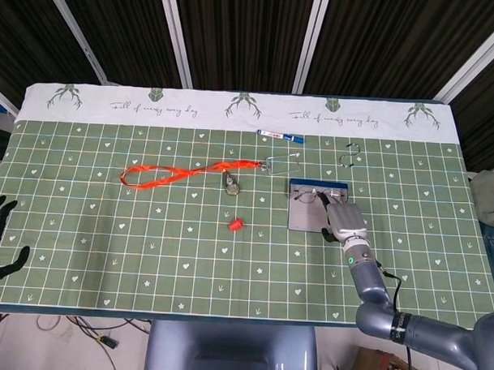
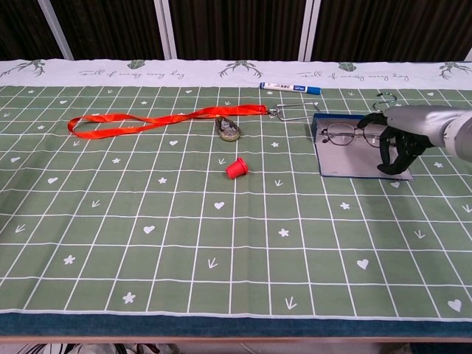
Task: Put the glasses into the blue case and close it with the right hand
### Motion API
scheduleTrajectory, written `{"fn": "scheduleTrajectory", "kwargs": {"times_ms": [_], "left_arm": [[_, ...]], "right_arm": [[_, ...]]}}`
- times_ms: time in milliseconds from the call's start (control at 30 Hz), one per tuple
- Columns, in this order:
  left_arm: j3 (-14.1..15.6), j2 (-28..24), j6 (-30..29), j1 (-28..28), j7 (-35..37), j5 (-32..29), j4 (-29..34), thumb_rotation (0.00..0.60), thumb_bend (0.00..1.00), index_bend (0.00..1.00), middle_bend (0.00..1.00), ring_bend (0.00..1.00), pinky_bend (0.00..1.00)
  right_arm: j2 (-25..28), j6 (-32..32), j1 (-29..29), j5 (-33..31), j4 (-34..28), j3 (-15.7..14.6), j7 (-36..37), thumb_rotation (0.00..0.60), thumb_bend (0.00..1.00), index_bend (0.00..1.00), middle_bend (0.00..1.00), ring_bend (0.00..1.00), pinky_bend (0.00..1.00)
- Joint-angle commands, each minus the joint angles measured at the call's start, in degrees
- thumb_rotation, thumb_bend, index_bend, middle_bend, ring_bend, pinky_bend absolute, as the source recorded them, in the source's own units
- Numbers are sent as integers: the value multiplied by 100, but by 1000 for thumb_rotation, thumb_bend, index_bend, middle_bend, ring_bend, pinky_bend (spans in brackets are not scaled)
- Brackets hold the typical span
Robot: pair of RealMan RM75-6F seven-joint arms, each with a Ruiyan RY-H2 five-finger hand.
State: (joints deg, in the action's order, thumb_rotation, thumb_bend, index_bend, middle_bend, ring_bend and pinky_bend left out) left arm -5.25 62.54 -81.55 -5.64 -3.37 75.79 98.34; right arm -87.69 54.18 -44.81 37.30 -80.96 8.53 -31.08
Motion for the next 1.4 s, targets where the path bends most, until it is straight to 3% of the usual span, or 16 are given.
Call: {"fn": "scheduleTrajectory", "kwargs": {"times_ms": [33,833,1400], "left_arm": [[0,-3,5,-1,6,-3,1,600,349,72,5,0,0],[-2,-16,26,-5,-2,-28,21,600,349,72,5,0,0],[-4,-29,49,-8,18,-48,24,600,350,72,5,0,0]], "right_arm": [[-51,-54,-53,-133,89,14,-97,600,511,103,523,570,492],[-326,-237,-226,-624,633,47,-412,600,573,105,547,581,493],[-543,-327,-433,-870,1064,271,-507,600,581,106,555,588,494]]}}
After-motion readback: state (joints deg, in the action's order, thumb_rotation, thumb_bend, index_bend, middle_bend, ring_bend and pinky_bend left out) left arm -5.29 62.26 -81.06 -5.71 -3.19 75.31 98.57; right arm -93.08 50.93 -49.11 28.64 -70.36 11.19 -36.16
